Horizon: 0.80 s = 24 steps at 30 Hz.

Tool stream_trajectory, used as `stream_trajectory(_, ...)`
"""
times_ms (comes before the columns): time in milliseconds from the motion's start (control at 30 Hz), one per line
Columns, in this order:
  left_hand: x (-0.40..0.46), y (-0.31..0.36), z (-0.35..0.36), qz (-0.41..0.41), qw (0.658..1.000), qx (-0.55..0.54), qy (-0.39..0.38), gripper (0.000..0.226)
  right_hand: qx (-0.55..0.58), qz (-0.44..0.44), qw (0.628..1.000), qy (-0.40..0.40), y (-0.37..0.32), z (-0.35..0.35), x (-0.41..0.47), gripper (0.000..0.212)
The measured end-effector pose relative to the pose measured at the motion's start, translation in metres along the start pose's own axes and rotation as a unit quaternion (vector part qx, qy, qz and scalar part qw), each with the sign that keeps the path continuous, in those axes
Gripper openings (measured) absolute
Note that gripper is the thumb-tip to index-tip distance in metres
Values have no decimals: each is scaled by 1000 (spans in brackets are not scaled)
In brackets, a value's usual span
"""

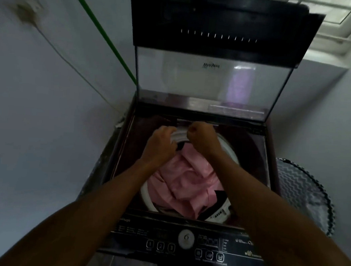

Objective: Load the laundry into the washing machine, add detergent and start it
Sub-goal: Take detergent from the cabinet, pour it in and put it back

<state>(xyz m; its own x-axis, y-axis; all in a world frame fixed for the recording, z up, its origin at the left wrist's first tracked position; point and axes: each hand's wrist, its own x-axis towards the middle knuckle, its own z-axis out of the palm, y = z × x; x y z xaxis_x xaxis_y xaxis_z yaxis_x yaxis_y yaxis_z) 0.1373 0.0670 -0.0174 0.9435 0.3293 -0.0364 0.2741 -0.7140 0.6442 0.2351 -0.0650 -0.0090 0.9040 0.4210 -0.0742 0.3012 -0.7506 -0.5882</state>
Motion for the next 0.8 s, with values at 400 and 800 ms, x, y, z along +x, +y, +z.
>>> stream_trajectory(400,38,67,-123,111,974,11,197,23,-20,-188,971,146,-105,-110,29,36)
stream_trajectory(800,-34,141,-294,126,888,74,436,16,61,-418,884,201,-267,-178,17,33)
